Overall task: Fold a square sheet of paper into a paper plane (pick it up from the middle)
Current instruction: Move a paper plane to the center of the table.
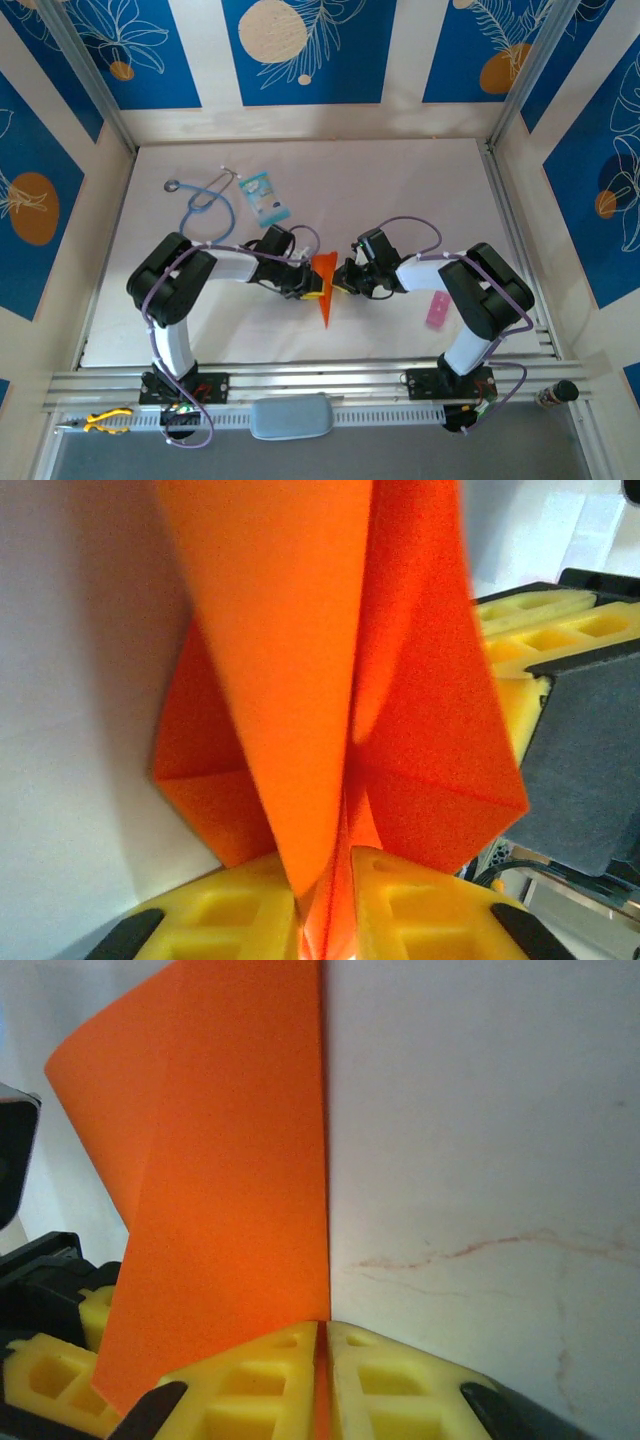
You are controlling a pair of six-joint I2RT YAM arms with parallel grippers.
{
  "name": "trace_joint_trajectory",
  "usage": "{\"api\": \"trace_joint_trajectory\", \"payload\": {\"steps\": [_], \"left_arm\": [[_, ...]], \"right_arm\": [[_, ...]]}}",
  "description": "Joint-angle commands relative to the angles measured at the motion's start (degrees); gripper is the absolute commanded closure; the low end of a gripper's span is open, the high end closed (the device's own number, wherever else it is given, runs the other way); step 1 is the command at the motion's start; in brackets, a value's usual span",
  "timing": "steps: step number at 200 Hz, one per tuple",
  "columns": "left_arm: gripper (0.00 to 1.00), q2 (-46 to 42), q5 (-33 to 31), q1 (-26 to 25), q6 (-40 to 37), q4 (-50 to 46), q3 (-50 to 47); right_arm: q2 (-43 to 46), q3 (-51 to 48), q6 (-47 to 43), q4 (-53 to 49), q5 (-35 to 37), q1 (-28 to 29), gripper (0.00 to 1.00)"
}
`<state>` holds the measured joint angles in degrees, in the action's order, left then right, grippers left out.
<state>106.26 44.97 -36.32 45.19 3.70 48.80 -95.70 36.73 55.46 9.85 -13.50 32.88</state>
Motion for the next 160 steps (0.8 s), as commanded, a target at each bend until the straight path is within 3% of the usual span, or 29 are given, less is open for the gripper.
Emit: {"api": "trace_joint_trajectory", "payload": {"steps": [1,48,87,139,160], "left_arm": [[0.83,0.54,0.69,-0.64,0.50,2.55,0.07],[0.88,-0.94,-1.71,-0.64,-0.26,0.66,0.46],[0.90,-3.77,-9.22,-0.65,-7.73,-13.28,4.74],[0.91,-6.79,-17.17,-0.77,-14.91,-24.53,9.05],[0.91,-6.94,-17.85,-0.71,-15.46,-25.47,9.70]], "right_arm": [[-2.21,-1.05,0.78,1.67,-1.07,1.26,0.88],[-1.90,-0.96,0.87,1.79,-1.18,1.04,0.88],[1.03,-1.74,1.37,1.51,-0.75,0.63,0.87],[8.60,-2.11,1.74,-0.65,0.68,0.32,0.76],[9.78,-1.16,2.49,0.38,-0.01,0.86,0.65]]}}
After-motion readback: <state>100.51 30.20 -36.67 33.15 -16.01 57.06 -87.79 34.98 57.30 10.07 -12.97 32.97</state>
